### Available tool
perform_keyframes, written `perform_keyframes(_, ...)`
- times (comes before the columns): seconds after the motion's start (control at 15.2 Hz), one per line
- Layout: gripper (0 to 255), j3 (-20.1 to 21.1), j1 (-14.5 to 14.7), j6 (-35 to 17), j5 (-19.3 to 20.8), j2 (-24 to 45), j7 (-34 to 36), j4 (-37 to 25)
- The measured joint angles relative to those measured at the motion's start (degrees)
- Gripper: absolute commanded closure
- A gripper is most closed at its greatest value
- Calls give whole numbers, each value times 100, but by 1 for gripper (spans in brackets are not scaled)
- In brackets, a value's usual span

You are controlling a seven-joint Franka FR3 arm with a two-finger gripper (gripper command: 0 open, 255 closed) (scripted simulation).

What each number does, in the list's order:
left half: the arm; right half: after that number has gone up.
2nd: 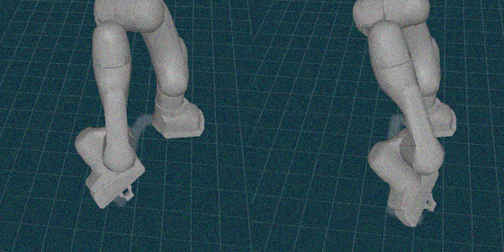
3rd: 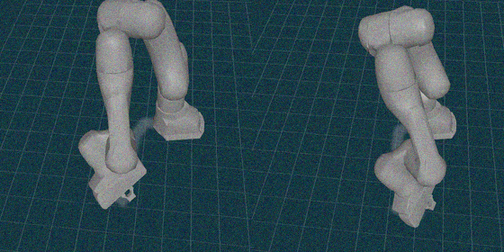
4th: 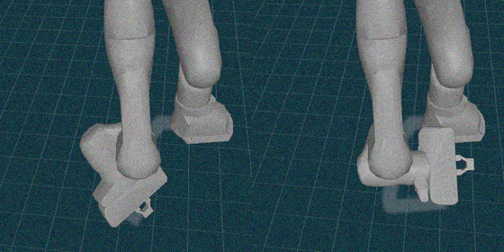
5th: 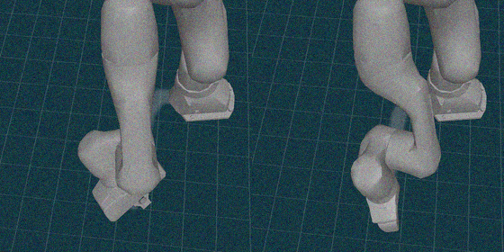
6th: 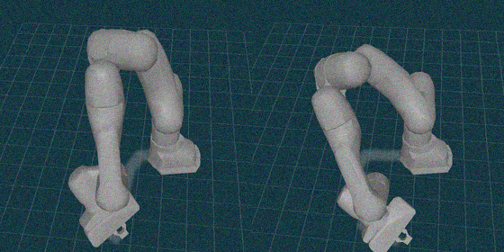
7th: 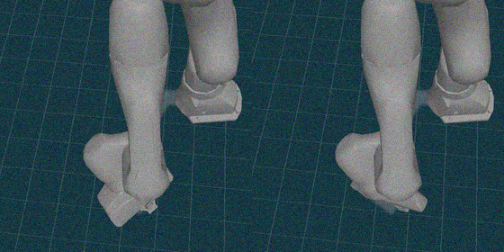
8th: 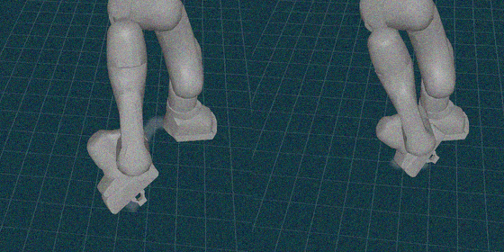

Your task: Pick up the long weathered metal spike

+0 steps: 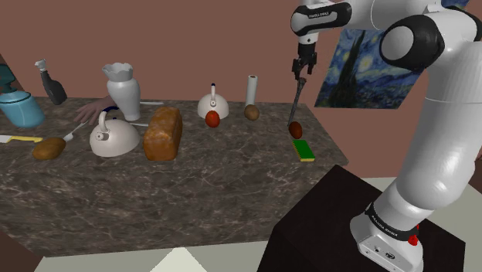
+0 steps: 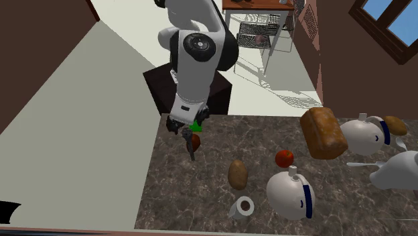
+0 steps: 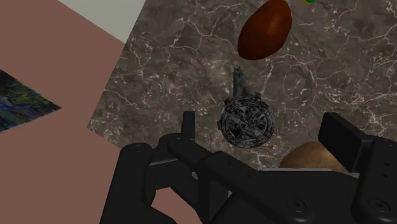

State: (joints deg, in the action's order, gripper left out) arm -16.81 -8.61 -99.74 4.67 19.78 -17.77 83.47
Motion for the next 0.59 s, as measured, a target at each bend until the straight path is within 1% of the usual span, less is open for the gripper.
perform_keyframes(0.07, 0, -7, -31, 22, -24, 116, -11, -141)
perform_keyframes(0.2, 0, -11, -65, -53, -49, 231, -21, -190)
perform_keyframes(0.59, 0, -1, -53, -481, -47, 269, 38, 206)
